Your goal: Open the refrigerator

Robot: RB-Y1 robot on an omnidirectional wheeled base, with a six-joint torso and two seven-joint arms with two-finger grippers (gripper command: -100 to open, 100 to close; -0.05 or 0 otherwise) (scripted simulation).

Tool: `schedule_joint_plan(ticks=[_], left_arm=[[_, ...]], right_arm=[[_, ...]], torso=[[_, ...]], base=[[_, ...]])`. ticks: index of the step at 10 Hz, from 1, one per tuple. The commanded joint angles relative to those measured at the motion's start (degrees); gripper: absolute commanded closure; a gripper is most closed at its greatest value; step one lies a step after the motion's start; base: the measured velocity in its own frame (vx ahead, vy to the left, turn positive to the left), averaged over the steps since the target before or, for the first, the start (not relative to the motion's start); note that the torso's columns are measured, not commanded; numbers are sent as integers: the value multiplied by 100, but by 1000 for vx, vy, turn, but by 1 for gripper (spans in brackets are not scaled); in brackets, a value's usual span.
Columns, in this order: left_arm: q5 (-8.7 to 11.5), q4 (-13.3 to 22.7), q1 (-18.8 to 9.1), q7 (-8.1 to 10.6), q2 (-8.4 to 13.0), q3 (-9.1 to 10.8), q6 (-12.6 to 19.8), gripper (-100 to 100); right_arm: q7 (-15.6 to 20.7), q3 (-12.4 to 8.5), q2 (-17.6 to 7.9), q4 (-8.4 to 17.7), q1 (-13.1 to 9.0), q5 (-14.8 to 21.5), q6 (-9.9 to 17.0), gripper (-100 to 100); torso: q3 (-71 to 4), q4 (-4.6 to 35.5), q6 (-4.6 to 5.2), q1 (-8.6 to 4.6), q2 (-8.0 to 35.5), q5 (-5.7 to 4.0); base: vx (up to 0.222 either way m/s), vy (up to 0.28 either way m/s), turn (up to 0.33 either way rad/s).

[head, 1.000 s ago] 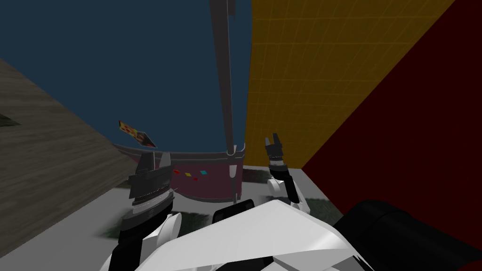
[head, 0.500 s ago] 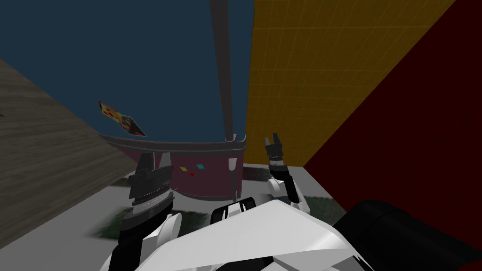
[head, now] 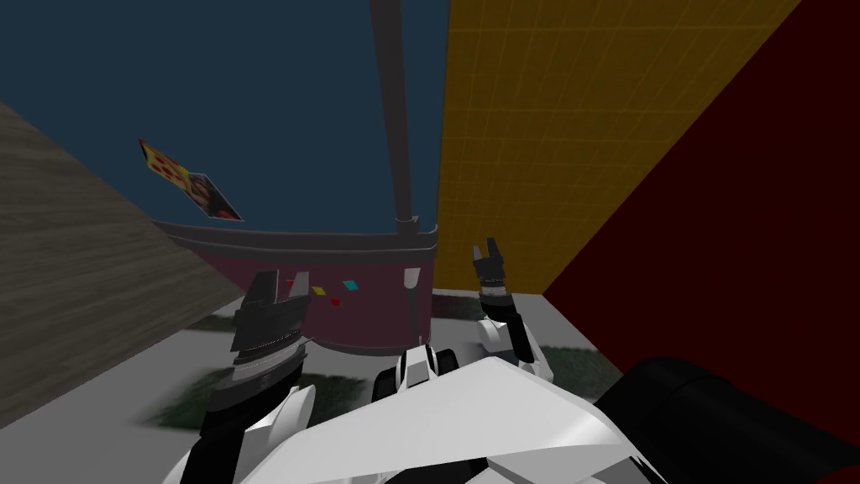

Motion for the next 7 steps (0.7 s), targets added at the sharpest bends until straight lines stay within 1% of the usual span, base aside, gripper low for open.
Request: schedule_joint_plan(ticks=[1, 5, 6, 7], left_arm=[[34, -66, -12, 104, 430, 126, 344, -100], [119, -216, -53, 333, 1068, 423, 1005, -100], [119, -216, -53, 333, 1068, 423, 1054, -100], [143, -264, -64, 398, 1227, 508, 1256, -100]], right_arm=[[0, 0, 0, 0, 0, 0, 0, 0], [0, 0, 0, 0, 0, 0, 0, 0], [0, 0, 0, 0, 0, 0, 0, 0], [0, 0, 0, 0, 0, 0, 0, 0]], torso=[[-4, 5, 0, 0, 12, 0], [3, 10, 0, 7, 27, 1], [4, 11, 0, 9, 29, 2], [0, 9, -1, 19, 20, 5]], base=[[-24, -58, -32], [-34, -77, -36], [-30, -56, -12], [-19, -50, -29]])
